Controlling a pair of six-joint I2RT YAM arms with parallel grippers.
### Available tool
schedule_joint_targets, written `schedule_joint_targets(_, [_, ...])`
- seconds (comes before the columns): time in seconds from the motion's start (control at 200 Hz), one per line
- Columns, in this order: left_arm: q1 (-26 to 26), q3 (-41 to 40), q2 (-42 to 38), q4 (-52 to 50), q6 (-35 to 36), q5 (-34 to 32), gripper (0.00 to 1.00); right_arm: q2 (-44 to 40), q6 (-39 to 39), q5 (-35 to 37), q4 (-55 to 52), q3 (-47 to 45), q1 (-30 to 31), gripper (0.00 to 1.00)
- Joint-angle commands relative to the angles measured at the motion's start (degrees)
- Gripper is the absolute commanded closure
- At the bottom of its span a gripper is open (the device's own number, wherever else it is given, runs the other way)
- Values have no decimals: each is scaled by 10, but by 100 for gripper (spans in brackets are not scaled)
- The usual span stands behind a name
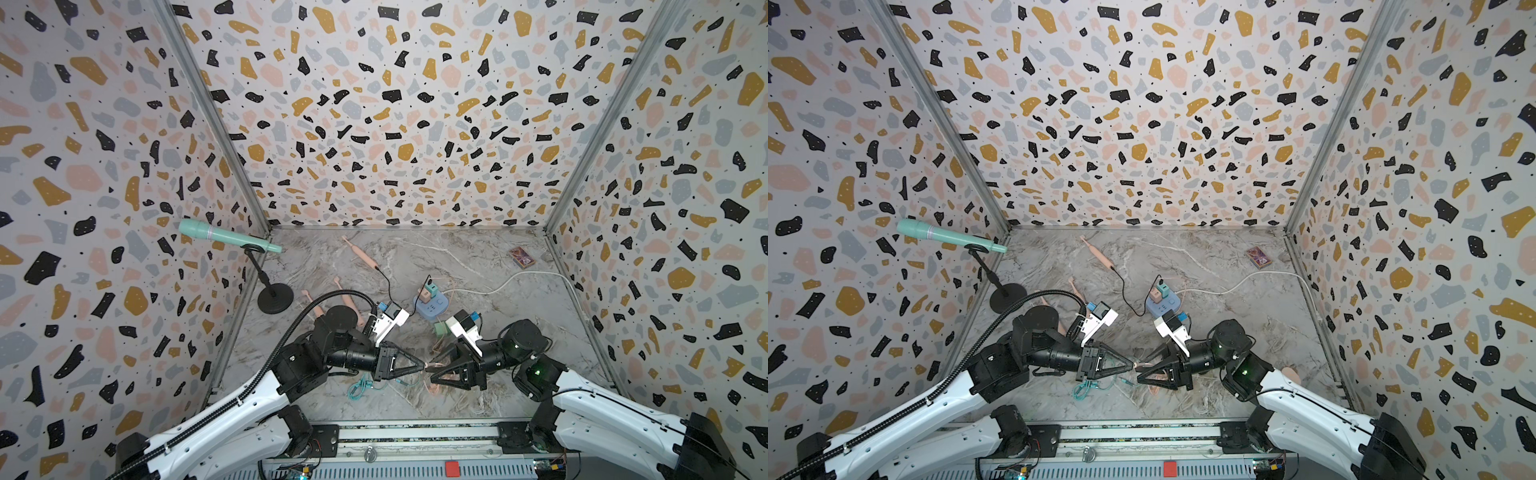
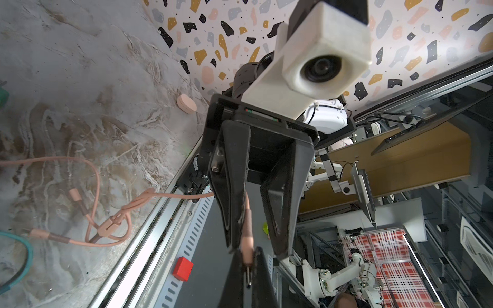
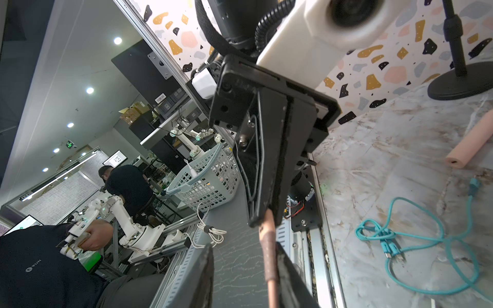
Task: Charge the electric toothbrush
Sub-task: Pick up the charging cable from the center of the board.
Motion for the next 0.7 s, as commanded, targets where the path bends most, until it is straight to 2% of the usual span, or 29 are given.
schedule_joint_targets(0.0, [3, -9, -10, 30, -6, 1, 100, -3, 30, 12, 65, 2, 4, 64])
schedule_joint_targets(0.24, [4, -10, -13, 32, -6, 2, 100, 6, 46, 48, 50, 13, 3, 73])
schedule_joint_targets(0.496, [4, -10, -14, 32, -7, 1, 100, 9, 67, 53, 61, 28, 7, 79])
schedule_joint_targets(0.696, [4, -13, -16, 37, -9, -1, 100, 4, 57, 46, 44, 29, 7, 79])
